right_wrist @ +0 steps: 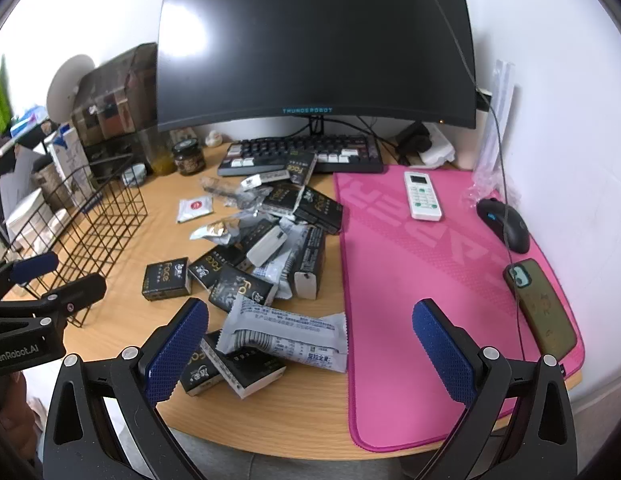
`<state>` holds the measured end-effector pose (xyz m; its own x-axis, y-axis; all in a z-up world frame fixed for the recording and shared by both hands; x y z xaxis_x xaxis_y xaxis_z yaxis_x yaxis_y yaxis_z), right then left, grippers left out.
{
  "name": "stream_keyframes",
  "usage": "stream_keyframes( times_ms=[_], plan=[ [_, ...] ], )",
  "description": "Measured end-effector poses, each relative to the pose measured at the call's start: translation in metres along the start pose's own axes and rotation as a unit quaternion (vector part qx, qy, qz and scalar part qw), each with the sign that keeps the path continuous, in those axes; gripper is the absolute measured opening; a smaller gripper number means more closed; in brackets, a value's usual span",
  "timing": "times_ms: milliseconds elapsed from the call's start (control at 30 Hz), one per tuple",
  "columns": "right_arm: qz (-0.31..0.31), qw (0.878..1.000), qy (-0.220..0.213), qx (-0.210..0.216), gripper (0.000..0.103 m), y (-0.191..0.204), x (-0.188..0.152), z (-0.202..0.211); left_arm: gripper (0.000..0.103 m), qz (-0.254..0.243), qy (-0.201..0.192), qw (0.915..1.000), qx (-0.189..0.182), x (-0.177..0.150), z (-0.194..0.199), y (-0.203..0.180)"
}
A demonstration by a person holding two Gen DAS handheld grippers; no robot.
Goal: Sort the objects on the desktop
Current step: 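Move both tools toward the pile of tissue packs and snack bars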
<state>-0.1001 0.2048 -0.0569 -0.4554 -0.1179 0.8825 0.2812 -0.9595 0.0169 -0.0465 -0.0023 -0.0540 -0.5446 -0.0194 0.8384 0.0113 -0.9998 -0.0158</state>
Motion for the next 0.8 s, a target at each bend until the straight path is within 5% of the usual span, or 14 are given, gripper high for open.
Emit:
stream_keyframes(
  times_ms=[367,800],
  plan=[
    [0.000,1.000,0.007,0.005,0.103,0.002,-0.002,-0.002,0.090,-0.005,0.004,1.0000,0.001,-0.003,-0.001,-0.002],
    [0.000,0.998,0.063,0.019,0.103,-0.002,-0.026,-0.034,0.090,-0.054,0.062,0.9966,0.000,-0.033,-0.031,-0.026]
  ],
)
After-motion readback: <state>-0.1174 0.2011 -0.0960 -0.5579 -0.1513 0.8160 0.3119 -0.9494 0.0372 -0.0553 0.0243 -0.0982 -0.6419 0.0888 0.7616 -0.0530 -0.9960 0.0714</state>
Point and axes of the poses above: each gripper's, at about its wrist camera, not at the fingertips, and z roughly against the way its jaws point, y to its left, x to its top, the point moved 7 cm from there along -z, roughly the way its jaws point, and after that the axes turned 15 degrees about -y, right-handed, at the moved point
